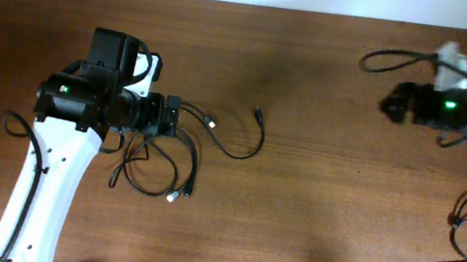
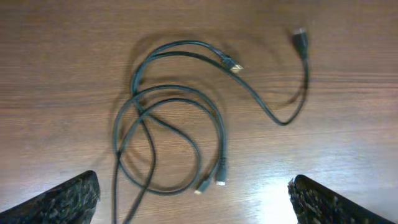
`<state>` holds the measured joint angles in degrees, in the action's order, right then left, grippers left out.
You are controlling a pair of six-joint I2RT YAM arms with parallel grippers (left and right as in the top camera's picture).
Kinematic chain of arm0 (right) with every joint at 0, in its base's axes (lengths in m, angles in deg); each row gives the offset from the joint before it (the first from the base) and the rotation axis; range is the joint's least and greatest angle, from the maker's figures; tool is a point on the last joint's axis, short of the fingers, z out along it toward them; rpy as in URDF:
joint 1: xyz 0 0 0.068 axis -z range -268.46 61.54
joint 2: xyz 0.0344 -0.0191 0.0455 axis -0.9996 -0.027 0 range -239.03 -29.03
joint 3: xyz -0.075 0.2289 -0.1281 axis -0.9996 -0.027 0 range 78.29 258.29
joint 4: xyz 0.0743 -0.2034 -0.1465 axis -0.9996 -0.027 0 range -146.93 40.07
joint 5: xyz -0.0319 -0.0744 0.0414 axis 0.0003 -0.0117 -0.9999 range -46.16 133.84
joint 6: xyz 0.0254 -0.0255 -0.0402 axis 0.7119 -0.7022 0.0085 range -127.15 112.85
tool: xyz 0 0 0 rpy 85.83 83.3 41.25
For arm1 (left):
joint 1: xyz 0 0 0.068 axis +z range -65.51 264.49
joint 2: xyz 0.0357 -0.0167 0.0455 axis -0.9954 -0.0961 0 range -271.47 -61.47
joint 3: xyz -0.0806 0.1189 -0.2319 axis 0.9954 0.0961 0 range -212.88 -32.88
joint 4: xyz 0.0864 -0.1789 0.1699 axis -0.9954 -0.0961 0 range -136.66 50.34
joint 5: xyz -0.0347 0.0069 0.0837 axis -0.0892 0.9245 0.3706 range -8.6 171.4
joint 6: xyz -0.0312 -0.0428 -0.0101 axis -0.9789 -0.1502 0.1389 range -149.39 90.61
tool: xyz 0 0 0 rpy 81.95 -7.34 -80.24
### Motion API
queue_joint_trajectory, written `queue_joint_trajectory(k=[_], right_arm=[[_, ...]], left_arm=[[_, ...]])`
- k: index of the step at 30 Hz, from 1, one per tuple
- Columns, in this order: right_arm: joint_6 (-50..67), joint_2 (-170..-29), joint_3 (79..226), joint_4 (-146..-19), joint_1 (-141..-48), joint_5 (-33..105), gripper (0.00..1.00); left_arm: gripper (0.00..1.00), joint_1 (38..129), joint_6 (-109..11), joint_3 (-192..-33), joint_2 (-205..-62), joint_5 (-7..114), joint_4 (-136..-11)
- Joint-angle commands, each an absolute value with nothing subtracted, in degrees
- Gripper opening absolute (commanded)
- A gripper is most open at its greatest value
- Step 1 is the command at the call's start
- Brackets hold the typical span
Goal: Untangle cables
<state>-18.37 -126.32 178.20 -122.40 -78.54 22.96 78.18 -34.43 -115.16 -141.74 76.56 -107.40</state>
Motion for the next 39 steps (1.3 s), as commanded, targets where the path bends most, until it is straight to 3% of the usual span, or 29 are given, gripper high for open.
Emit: queue_joint_trajectory(k=[1, 7, 11, 13, 23, 26, 28, 29, 30, 35, 39], right_arm=[[-21.98, -128.77, 173.55, -120.01, -86.56, 22.57, 0.99], [-26.5, -131.0, 167.36, -111.14, -102.08, 22.61, 0.99], [-26.87, -131.9, 166.45, -107.03, -110.15, 22.55, 0.99], [-26.89, -133.36, 166.45, -105.11, -114.76, 22.63, 0.99], [-26.83, -146.74, 166.45, -93.79, -125.97, 23.44, 0.97], [-26.61, -150.5, 166.45, -91.03, -126.41, 23.46, 0.75], [-26.63, -151.24, 166.45, -90.84, -126.3, 23.48, 0.52], [-26.63, -151.24, 166.45, -90.84, -126.3, 23.48, 0.34], [-26.63, -151.24, 166.45, -90.86, -126.26, 23.51, 0.06], [-26.17, -150.21, 166.49, -92.85, -125.01, 23.51, 0.04], [-25.23, -145.58, 170.66, -103.08, -119.77, 26.22, 0.04]], left_arm=[[0.99, 78.27, -28.7, -115.42, -141.28, 86.15, -107.53], [1.0, 78.29, -21.69, -115.42, -141.31, 96.25, -107.71], [1.0, 81.83, -21.53, -115.42, -141.63, 95.73, -107.64], [0.99, 84.69, -20.64, -115.42, -142.31, 88.95, -107.75], [0.99, 85.02, -20.53, -115.42, -142.53, 86.17, -107.45], [0.99, 85.02, -20.92, -115.42, -142.53, 80.58, -107.45], [0.99, 85.04, -20.92, -115.42, -142.53, 80.69, -107.47], [0.99, 85.04, -20.9, -115.42, -142.53, 80.69, -107.47], [0.99, 85.02, -20.92, -115.42, -142.53, 80.69, -107.47], [0.99, 85.04, -20.92, -115.42, -142.53, 80.69, -107.47], [0.99, 85.02, -20.9, -115.42, -142.53, 80.69, -107.47]])
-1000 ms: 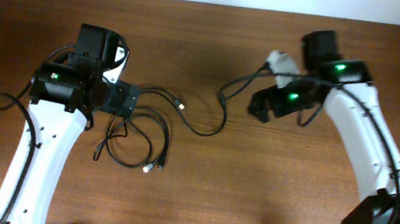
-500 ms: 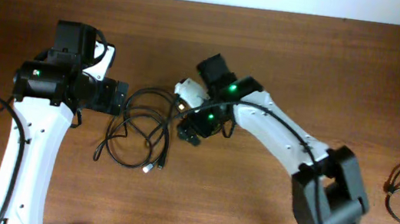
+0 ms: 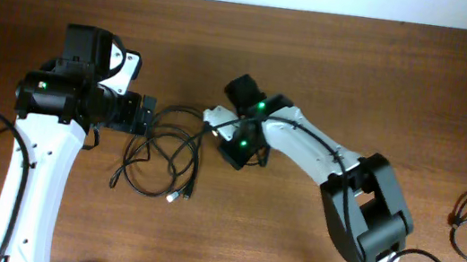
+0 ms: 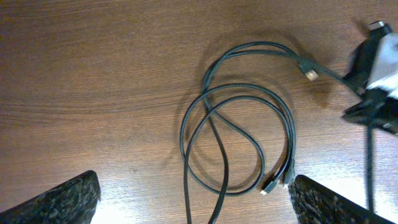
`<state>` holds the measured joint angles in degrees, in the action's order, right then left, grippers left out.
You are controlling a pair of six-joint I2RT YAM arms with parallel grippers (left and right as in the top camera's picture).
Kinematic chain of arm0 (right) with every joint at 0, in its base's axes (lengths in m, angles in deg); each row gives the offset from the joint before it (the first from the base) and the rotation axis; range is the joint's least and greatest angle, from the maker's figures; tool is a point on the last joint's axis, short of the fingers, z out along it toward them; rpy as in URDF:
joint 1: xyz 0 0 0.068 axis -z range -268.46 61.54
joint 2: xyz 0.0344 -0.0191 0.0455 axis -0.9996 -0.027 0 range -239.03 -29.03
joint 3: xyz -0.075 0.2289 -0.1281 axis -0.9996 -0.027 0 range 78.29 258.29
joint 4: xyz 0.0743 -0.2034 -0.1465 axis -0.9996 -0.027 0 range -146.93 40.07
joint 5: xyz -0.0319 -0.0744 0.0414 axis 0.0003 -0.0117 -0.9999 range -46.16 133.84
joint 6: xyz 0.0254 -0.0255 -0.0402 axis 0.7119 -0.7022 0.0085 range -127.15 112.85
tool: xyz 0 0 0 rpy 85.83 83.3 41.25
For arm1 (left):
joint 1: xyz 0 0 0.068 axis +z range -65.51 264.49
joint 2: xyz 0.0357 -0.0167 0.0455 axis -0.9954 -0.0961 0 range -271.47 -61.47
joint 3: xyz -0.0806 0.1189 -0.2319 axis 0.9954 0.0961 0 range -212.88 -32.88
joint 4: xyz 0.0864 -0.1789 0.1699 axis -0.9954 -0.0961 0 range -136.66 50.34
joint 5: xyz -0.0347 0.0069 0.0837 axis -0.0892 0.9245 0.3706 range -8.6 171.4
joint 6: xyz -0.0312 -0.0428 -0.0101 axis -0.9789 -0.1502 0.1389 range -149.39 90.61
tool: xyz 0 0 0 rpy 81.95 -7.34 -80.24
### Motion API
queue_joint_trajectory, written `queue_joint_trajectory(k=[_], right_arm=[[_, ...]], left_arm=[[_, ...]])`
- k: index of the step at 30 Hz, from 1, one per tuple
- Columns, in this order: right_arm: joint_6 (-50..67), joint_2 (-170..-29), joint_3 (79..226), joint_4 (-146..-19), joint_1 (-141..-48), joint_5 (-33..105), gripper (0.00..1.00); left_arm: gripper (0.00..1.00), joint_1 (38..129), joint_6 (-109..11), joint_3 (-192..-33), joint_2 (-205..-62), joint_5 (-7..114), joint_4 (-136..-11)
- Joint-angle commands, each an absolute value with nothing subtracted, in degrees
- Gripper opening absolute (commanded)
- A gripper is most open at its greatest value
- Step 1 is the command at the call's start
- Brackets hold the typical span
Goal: Untangle cables
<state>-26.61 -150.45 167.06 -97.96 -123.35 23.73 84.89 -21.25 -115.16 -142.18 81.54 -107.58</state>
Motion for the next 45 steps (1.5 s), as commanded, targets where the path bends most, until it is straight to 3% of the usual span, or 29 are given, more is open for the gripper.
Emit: queue_joint_trajectory(k=[1, 7, 16, 23, 31, 45], right_arm=[[-24.07, -144.07, 173.64, -107.38, -117.69, 28.1, 0.04], [-22.48, -136.49, 198.75, -126.2, -105.8, 27.57, 0.04], [-19.68, -130.96, 225.46, -128.17, -103.37, 27.81, 0.04], [-20.47, -130.76, 226.97, -132.71, -103.37, 28.88, 0.04], [-18.24, -130.81, 226.97, -143.16, -103.37, 61.36, 0.04], [-17.98, -130.81, 226.97, -143.82, -103.37, 54.28, 0.04]], left_arm=[[0.99, 85.04, -20.9, -115.42, -142.53, 80.69, -107.47], [0.99, 85.04, -20.92, -115.42, -142.53, 80.69, -107.47], [0.99, 85.02, -20.9, -115.42, -142.53, 80.69, -107.47], [0.99, 85.02, -20.92, -115.42, -142.53, 80.69, -107.47], [0.99, 85.04, -20.92, -115.42, -142.53, 80.69, -107.47], [0.99, 85.04, -20.92, -115.42, -142.53, 80.69, -107.47]])
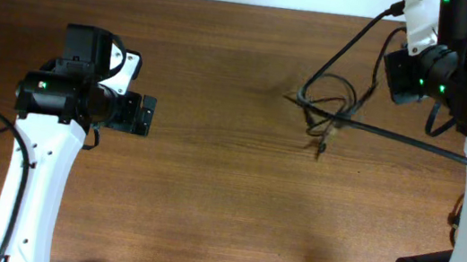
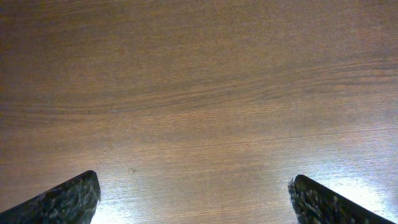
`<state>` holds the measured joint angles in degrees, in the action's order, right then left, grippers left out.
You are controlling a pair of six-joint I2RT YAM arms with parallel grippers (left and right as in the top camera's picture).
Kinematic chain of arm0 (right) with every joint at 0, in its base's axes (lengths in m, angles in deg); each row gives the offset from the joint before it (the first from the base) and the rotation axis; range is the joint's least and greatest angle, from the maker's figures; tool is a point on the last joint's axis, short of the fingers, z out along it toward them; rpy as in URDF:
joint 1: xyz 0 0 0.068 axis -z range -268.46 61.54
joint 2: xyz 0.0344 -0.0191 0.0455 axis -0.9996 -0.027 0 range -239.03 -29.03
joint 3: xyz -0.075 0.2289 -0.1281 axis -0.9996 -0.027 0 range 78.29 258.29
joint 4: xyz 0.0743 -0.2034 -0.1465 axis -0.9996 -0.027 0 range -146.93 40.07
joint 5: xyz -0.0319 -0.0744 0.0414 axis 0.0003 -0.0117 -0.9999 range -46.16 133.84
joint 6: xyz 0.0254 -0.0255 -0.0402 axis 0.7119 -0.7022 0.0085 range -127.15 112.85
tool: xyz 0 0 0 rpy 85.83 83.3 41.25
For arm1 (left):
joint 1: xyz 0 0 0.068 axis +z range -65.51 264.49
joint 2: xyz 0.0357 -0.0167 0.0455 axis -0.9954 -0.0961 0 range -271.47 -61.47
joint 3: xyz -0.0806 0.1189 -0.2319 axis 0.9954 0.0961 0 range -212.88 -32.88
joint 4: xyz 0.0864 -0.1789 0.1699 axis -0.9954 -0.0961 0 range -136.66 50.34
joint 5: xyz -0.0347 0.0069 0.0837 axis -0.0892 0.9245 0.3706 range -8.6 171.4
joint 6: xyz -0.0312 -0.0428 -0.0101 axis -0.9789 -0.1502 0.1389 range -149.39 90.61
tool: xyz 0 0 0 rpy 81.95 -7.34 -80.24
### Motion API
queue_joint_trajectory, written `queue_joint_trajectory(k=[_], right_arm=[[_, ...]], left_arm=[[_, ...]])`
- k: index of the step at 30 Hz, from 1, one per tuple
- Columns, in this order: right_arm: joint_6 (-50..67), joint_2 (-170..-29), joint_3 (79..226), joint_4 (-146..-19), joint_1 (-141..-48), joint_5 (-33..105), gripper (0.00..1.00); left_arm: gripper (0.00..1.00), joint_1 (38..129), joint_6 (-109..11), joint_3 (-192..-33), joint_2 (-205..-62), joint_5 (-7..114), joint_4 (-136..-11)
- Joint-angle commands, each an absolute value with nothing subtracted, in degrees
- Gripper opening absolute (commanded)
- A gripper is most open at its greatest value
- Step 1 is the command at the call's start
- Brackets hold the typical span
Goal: Untangle cables
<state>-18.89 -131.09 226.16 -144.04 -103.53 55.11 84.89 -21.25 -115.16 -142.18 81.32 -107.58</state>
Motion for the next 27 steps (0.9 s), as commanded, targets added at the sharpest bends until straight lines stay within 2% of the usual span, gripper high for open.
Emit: queue_joint_trajectory(k=[1, 4, 9, 12, 17, 20, 23, 27], right_arm=[[-18.0, -130.81, 226.97, -143.84, -103.37, 53.21, 0.04], [-18.0, -130.81, 226.97, -143.82, -103.37, 52.82, 0.04], [-18.5, -130.81, 226.97, -142.48, -103.37, 44.38, 0.04], [-20.45, -130.81, 226.97, -142.29, -103.37, 40.58, 0.04], [-20.45, -130.81, 226.97, -140.98, -103.37, 32.16, 0.04], [-20.62, -130.81, 226.97, -139.49, -103.37, 25.78, 0.04], [-25.65, -130.81, 226.97, -139.69, -103.37, 20.29, 0.04], [-26.46, -130.81, 226.97, -139.71, -103.37, 19.42, 0.04]], left_arm=[[0.99, 85.02, -20.94, -115.42, -142.53, 80.6, -107.45], [0.99, 85.02, -20.92, -115.42, -142.53, 73.45, -107.47], [0.99, 84.98, -20.92, -115.42, -143.19, 41.08, -106.0], [0.99, 84.85, -21.71, -115.42, -144.19, 31.53, -104.85], [0.99, 81.66, -36.55, -115.42, -148.39, 31.31, -101.85], [0.99, 76.72, -44.57, -115.42, -152.71, 31.71, -98.22], [0.99, 71.97, -58.17, -115.42, -157.46, 35.93, -94.38], [0.99, 69.04, -67.48, -115.42, -162.62, 37.65, -91.27]])
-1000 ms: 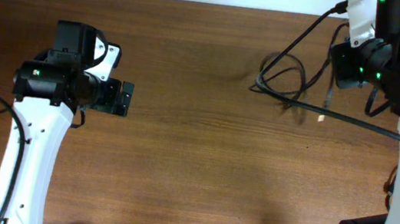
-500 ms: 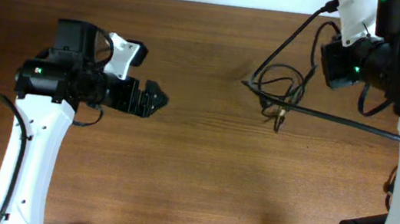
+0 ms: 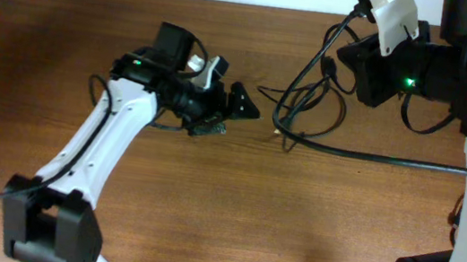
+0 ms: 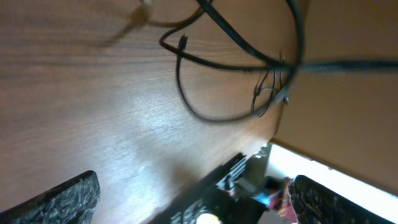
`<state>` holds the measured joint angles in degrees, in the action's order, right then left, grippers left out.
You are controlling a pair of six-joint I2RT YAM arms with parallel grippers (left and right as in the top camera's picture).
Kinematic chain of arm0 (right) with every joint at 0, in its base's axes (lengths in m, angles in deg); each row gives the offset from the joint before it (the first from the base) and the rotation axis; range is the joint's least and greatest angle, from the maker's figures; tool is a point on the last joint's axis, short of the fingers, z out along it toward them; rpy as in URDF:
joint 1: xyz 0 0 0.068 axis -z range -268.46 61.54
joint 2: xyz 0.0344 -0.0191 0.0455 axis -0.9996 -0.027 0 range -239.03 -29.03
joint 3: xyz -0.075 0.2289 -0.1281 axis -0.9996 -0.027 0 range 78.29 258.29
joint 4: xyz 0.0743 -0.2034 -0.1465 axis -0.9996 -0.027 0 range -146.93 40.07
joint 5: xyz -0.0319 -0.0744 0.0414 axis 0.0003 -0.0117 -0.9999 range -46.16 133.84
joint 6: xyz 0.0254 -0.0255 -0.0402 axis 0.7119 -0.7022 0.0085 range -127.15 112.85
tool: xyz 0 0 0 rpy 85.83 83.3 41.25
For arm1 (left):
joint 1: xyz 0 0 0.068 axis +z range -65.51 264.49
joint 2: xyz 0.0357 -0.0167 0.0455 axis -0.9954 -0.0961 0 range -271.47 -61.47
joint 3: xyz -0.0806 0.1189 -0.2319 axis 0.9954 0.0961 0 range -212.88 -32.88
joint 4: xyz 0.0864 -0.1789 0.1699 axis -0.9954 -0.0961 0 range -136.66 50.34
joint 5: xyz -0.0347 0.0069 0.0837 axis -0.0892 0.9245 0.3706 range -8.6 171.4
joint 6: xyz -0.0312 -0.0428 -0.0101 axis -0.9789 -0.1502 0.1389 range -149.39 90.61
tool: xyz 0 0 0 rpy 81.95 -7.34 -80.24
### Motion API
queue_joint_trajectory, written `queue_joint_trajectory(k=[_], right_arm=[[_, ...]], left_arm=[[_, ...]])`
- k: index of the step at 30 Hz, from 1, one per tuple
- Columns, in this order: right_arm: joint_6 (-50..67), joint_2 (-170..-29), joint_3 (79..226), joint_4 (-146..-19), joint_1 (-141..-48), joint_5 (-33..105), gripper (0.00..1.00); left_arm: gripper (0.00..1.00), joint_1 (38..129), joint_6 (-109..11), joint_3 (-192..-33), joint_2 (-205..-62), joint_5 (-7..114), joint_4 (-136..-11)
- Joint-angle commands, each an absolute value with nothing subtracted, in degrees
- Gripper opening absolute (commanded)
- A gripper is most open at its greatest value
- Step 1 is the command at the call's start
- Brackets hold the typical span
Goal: Untangle cables
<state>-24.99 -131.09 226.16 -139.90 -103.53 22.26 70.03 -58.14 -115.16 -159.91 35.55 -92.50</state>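
Observation:
A tangle of black cables (image 3: 310, 96) hangs over the middle-right of the wooden table (image 3: 203, 227), with my right gripper (image 3: 352, 52) shut on its upper part. One long strand (image 3: 410, 162) runs off to the right edge. My left gripper (image 3: 239, 105) points right at the bundle, just left of it, open and empty. In the left wrist view the cable loops (image 4: 230, 59) hang ahead, clear of the speckled fingertips (image 4: 62, 199), and the view is tilted.
Another dark cable coil (image 3: 459, 215) lies at the table's right edge behind the right arm. The white wall borders the far side. The right arm's body stands high over the right part.
My left gripper has moved from the left over bare wood to the middle, tilted, right beside the hanging cables. The right gripper with the bundle has shifted a little to the left.
The tangle first lay on the table under my open left gripper, with the right arm far off at the right. Then the right gripper was down at the tangle's right end. Later it held the bundle raised at the right, and now my left gripper is beside it.

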Motion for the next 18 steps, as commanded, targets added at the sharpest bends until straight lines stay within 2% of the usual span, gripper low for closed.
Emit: queue_joint_trajectory(k=[1, 9, 17, 18], right_arm=[[-26.48, -130.81, 226.97, -139.71, -103.37, 18.68, 0.04], [-35.55, -130.81, 226.97, -142.24, -103.44, 9.06, 0.04], [-35.86, -130.78, 226.97, -141.22, -103.42, 5.02, 0.04], [-35.86, -130.74, 226.97, -141.0, -103.42, 5.04, 0.04]], left_arm=[[0.99, 68.85, -69.42, -115.42, -163.34, 38.64, -90.75], [0.99, 67.95, -78.36, -115.42, -166.05, 42.33, -83.34], [0.99, 65.59, -79.28, -115.42, -166.05, 44.73, -83.36], [0.88, 65.11, -79.28, -115.42, -166.05, 45.91, -83.38]])
